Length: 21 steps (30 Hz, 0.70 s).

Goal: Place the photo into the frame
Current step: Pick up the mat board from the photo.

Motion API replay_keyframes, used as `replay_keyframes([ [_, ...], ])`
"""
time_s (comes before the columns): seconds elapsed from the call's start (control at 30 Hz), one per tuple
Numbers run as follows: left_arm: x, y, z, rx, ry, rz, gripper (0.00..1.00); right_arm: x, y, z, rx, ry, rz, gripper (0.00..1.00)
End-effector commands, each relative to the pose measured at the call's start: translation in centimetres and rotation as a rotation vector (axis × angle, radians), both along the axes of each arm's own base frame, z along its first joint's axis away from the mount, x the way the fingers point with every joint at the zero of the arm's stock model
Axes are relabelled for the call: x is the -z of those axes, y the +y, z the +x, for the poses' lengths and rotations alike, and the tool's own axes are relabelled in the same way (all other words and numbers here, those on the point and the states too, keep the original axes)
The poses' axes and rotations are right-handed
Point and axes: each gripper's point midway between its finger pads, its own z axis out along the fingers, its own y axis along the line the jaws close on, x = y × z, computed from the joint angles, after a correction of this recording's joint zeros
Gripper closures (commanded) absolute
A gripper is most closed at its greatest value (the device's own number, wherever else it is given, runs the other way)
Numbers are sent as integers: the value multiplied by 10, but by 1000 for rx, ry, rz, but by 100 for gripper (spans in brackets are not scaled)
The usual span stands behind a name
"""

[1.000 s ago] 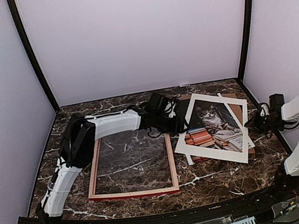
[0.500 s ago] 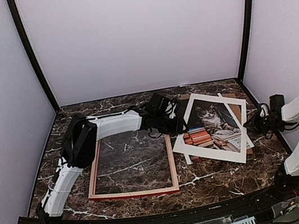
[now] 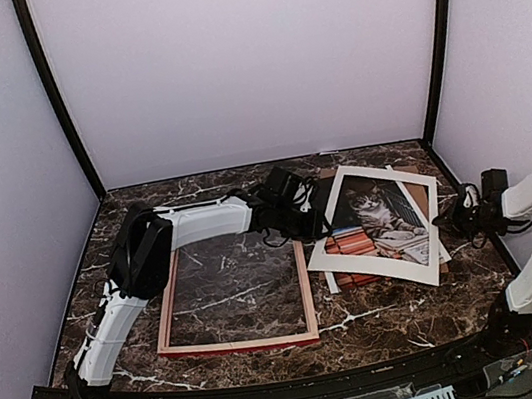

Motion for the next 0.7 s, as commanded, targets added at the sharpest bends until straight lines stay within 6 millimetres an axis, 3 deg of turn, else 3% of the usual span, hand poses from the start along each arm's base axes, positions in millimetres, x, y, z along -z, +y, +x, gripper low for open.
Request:
replay_keyframes([
  [0.0,13,6,-10,6,20,48,58,-22,8,6,-37,-87,31,83],
  [0.33,21,9,-11,17,-33,98,59,-35,11,8,-51,-120,41,83],
  [0.67,26,9,-15,28,-52,125,59,-34,7,8,-47,-112,0,71],
])
